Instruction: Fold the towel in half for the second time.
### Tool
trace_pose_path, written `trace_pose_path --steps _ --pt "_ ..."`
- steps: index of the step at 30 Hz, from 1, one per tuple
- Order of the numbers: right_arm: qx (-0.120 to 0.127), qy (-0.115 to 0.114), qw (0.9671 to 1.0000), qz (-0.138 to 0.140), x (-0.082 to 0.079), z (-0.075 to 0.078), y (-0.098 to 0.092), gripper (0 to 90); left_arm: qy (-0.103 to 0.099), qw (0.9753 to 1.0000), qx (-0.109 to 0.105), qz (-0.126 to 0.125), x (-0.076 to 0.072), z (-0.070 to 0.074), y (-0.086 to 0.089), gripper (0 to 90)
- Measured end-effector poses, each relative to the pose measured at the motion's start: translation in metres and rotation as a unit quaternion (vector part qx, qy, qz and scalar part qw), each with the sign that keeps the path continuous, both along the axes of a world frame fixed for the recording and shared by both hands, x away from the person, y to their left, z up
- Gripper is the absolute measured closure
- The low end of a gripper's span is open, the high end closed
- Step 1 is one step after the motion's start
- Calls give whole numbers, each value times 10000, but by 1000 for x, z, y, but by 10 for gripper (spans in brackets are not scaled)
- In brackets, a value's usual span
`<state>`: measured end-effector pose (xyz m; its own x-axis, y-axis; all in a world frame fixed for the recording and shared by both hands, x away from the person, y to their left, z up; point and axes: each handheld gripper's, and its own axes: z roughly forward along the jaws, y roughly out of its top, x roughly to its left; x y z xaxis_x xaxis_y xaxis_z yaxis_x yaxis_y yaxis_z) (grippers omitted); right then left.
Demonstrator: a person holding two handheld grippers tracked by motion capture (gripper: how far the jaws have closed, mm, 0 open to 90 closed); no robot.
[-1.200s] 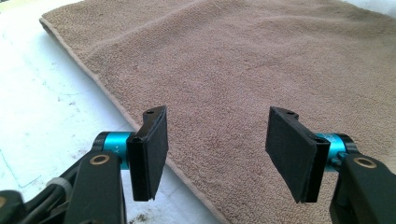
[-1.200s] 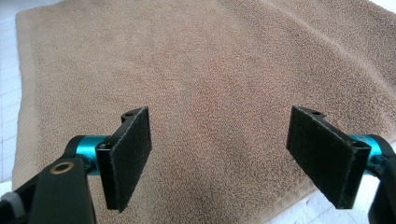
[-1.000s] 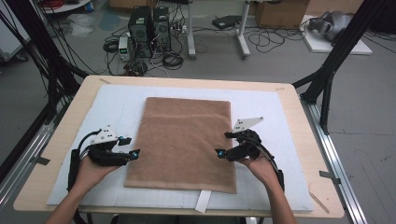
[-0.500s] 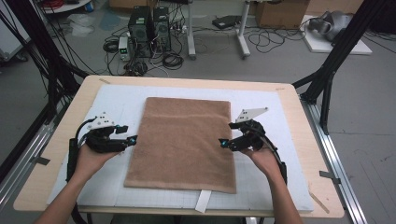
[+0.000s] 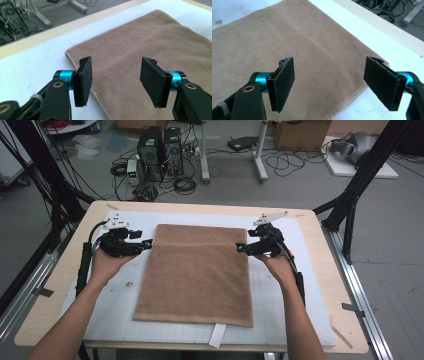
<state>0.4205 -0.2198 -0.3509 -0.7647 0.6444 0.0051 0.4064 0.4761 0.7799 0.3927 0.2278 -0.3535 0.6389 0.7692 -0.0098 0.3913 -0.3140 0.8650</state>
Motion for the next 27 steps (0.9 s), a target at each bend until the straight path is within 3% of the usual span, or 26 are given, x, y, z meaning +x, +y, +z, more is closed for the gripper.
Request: trace_pose_path --steps 4,7,12,16,20,22,27 --pt "-152 -18 9997 -194 11 -3 1 242 -105 9999 -83 50 13 -4 -3 430" --pt "-227 -12 9992 -325 21 -14 3 247 -63 9998 -90 155 23 -14 -3 433" --pt "-393 -10 9977 -561 40 -37 5 280 180 9990 -93 400 45 -38 1 446" --pt "-490 19 9961 -729 52 -54 6 309 407 9982 -19 444 58 -59 -2 449" --pt "-620 104 9950 -771 57 -66 7 314 562 9975 31 436 64 -74 -6 430" --pt "-570 199 9951 -779 58 -70 5 313 636 9971 6 413 65 -78 -6 427" --pt "-457 401 9948 -820 60 -76 0 308 822 9956 189 409 67 -86 -8 427"
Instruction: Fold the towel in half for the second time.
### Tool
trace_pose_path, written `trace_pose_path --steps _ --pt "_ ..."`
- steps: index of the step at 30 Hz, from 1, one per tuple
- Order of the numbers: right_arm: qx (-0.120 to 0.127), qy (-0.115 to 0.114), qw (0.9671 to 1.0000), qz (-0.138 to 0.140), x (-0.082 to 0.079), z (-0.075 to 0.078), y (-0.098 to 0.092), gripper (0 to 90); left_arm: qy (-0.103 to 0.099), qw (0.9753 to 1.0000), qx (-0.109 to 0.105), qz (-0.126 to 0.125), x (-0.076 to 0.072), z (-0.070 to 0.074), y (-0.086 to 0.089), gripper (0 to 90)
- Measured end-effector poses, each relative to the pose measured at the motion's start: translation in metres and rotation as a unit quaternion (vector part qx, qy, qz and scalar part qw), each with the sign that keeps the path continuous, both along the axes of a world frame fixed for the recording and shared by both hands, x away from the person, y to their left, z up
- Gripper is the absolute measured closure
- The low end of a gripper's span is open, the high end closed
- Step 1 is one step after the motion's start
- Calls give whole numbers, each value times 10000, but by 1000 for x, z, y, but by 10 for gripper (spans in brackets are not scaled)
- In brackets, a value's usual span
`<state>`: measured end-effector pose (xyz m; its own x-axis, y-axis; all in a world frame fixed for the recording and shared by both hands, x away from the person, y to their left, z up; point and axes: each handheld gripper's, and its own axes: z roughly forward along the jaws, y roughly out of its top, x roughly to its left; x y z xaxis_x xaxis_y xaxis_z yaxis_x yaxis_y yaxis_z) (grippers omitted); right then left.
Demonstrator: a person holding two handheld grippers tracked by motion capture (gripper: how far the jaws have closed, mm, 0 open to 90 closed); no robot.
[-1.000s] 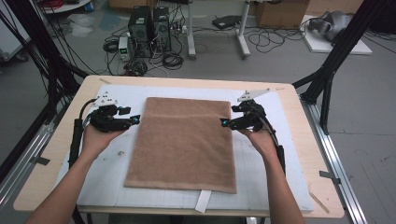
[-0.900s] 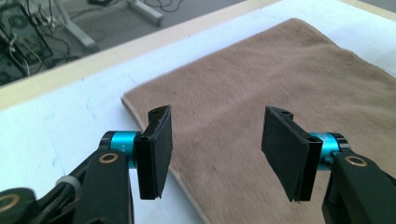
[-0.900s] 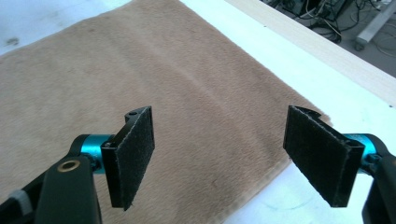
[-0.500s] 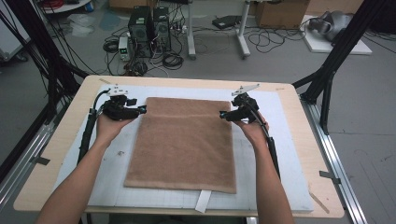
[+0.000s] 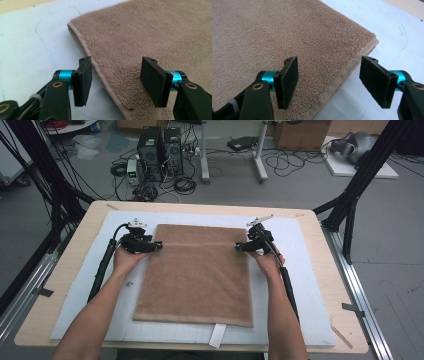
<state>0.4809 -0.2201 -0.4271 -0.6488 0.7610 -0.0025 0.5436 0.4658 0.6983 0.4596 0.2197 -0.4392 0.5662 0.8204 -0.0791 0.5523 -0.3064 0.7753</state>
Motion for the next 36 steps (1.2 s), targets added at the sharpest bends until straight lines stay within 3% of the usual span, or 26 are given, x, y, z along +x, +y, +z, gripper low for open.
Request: trace_pose_path --steps 8,10,12,16,21,24,26,29,32,36 --pt "50 240 9996 -143 3 -10 -2 313 88 9998 124 111 1 -8 -3 395" --pt "188 378 9989 -203 4 -14 -3 317 124 9998 131 120 1 -7 -3 401" --pt "226 368 9987 -271 3 -14 -2 330 122 9997 141 149 1 -7 -5 411" --pt "216 393 9987 -240 1 -13 0 443 153 9996 142 184 0 -6 -6 442" --pt "370 480 9978 -263 0 -13 0 545 241 9993 52 268 0 -5 -6 539" --pt "515 592 9968 -143 -1 -13 1 705 274 9992 11 298 0 -5 -7 601" --pt "624 649 9959 -47 0 -13 2 758 338 9991 -83 254 0 -5 -7 666" --pt "545 655 9964 -2 -1 -11 3 783 414 9987 -229 190 0 -5 -7 774" --pt "389 587 9974 119 -3 -6 5 788 461 9983 -326 172 0 -4 -3 798" --pt "505 467 9975 161 -5 3 0 791 364 9982 -439 179 -1 1 0 815"
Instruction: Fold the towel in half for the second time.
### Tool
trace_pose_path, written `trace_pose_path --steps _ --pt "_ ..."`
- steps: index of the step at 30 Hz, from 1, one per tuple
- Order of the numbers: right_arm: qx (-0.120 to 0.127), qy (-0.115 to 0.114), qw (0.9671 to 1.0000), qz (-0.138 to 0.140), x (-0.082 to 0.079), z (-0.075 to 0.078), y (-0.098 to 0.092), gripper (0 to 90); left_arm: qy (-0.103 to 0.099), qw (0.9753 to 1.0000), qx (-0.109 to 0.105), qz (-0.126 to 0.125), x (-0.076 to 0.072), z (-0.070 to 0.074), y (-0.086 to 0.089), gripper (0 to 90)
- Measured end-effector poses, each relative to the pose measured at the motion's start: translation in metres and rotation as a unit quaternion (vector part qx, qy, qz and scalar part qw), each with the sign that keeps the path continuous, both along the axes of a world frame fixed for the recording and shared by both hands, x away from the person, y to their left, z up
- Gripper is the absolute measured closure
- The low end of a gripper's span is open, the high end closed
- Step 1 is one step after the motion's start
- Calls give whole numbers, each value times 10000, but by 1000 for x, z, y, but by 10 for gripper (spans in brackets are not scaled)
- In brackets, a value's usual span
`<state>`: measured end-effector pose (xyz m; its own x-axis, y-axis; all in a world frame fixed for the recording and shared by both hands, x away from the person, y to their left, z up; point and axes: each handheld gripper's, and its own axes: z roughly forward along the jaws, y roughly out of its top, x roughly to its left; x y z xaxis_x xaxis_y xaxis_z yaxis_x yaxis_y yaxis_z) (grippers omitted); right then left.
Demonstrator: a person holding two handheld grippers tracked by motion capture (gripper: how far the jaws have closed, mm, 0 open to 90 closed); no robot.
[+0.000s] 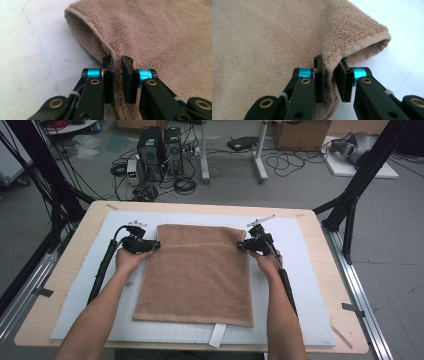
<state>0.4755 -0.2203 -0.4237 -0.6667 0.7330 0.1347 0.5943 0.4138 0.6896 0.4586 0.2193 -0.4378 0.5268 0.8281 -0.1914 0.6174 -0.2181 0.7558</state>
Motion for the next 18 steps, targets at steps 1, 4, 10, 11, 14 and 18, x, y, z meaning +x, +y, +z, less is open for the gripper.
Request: trace_pose_path --steps 1,4,10,11,14,18 --pt "22 -52 10000 28 -1 3 -1 792 -45 10000 -24 -13 -1 2 0 817" --pt "34 -186 9998 97 -5 12 -3 792 -223 9997 -54 -82 -5 11 1 819" --pt "314 -229 9987 333 -18 31 -9 791 -531 9979 -265 -272 -25 28 12 821" --pt "359 -247 9983 395 -22 34 -9 791 -561 9975 -302 -310 -30 30 13 821" --pt "485 -178 9974 503 -33 42 -10 791 -704 9962 -256 -441 -46 35 15 821" --pt "494 -77 9960 747 -57 46 -13 790 -772 9944 -292 -655 -72 36 19 821"
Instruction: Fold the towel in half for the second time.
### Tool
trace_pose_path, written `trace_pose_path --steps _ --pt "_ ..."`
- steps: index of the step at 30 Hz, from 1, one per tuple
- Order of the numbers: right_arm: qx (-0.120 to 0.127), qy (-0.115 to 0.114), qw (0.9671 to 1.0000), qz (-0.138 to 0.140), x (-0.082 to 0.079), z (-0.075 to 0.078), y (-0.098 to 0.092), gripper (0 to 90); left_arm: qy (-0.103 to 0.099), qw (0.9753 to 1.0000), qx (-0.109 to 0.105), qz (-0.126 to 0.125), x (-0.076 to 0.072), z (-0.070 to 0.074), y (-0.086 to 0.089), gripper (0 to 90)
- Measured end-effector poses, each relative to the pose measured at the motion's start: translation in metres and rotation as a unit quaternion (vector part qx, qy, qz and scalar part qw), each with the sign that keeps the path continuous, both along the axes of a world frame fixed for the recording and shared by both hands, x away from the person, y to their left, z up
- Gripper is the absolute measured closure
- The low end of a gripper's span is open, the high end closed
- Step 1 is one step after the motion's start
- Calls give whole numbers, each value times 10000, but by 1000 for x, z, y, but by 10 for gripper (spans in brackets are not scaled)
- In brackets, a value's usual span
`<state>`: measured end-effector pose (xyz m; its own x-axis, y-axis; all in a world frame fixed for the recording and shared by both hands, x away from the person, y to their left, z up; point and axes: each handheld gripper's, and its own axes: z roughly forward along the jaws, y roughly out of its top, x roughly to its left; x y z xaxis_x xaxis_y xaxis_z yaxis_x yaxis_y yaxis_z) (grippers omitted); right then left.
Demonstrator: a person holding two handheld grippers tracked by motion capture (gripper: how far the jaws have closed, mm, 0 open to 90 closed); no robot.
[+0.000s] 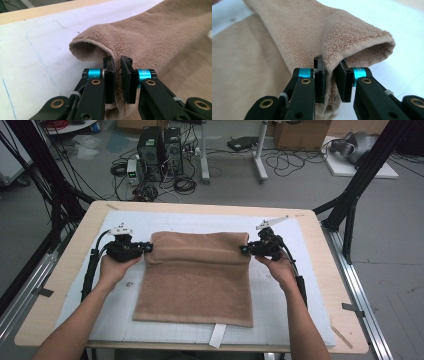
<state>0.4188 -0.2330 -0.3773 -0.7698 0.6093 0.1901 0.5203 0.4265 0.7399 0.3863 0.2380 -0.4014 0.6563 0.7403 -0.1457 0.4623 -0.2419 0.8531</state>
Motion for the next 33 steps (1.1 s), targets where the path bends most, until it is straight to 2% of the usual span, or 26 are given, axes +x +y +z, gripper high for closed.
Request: trace_pose_path --steps 2,4,7,10,14,16,18,24,28,30,31,33 --pt "69 48 9999 106 -13 -2 -2 788 24 9999 10 -144 -16 -3 2 821" --pt "54 194 9996 184 -26 -8 -2 785 21 9995 171 -259 -30 -8 2 820" --pt "-129 376 9988 281 -38 -19 0 777 123 9988 286 -389 -45 -15 3 815" --pt "-133 502 9983 264 -48 -32 -1 761 217 9975 519 -416 -55 -23 5 798" --pt "-151 542 9983 178 -51 -40 -2 701 268 9967 663 -375 -60 -29 7 757" --pt "-153 550 9983 142 -51 -39 -4 637 319 9961 751 -335 -60 -30 9 703" --pt "-113 516 9985 119 -52 -36 -6 596 329 9961 751 -319 -61 -28 13 649" --pt "-55 221 9997 -120 -52 -18 -15 455 104 9981 562 -211 -58 -10 20 558" --pt "-102 83 9995 -278 -43 -8 -14 417 -60 9988 469 -119 -44 4 15 540" --pt "-144 59 9994 -324 -34 -6 -11 409 -20 9994 355 -36 -33 7 12 533" --pt "-192 65 9992 -356 -29 -6 -8 400 -51 9994 337 9 -28 8 10 528" --pt "-289 11 9989 -358 -22 -8 -1 397 12 9993 360 42 -15 8 4 517"
